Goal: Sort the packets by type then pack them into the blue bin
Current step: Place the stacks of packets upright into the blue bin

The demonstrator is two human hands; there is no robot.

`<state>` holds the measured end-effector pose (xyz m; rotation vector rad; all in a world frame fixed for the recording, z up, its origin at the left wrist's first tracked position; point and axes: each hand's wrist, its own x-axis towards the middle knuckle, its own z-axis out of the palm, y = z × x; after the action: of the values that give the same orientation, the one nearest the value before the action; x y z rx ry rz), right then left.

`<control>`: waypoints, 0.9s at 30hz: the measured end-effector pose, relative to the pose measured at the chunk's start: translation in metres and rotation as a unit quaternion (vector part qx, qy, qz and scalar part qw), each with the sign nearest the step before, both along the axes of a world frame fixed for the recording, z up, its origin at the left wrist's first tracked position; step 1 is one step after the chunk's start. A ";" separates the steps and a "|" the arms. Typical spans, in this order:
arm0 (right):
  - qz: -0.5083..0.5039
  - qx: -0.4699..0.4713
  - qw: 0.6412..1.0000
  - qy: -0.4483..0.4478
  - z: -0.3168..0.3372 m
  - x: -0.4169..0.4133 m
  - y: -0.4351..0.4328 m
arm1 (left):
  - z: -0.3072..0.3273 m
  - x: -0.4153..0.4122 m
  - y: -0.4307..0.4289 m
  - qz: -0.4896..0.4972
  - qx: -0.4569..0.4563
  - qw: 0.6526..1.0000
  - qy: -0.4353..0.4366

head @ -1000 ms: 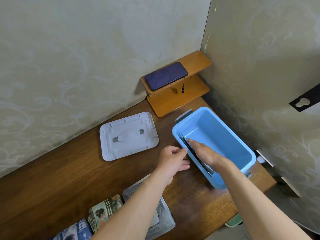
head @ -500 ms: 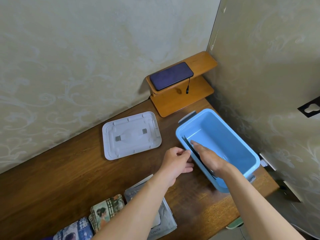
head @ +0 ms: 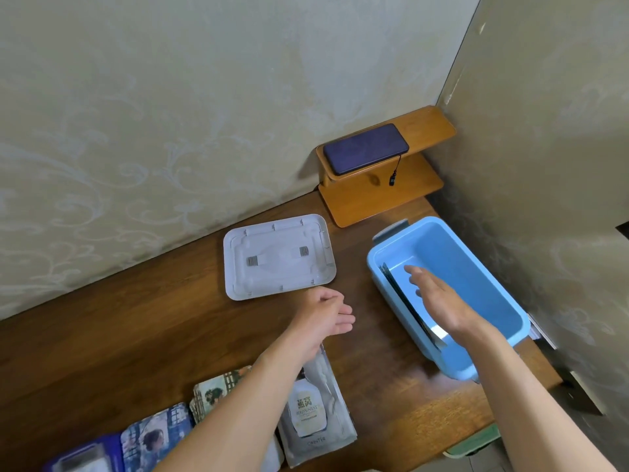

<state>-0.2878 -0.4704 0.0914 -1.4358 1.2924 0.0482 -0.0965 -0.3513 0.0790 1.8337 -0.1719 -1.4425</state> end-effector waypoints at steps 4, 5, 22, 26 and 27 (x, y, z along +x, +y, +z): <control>0.056 -0.203 0.976 0.056 0.030 0.015 0.014 | 0.005 0.035 0.038 0.065 0.011 0.998 -0.013; 0.050 -0.256 0.963 0.064 0.034 0.022 0.022 | 0.005 0.044 0.051 0.081 0.016 0.996 -0.017; 0.109 0.036 0.988 0.106 -0.051 0.083 0.154 | -0.027 0.030 0.175 -0.047 0.220 0.964 -0.143; 0.084 0.055 0.992 0.080 -0.063 0.077 0.163 | -0.034 0.013 0.180 -0.054 0.202 0.971 -0.112; 0.072 0.060 0.993 0.073 -0.062 0.077 0.163 | -0.037 0.010 0.180 -0.052 0.199 0.973 -0.103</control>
<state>-0.2113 -0.3070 0.0290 -1.4400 1.2790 0.3280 -0.0869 -0.1717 0.0418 2.3344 -0.0852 -1.4297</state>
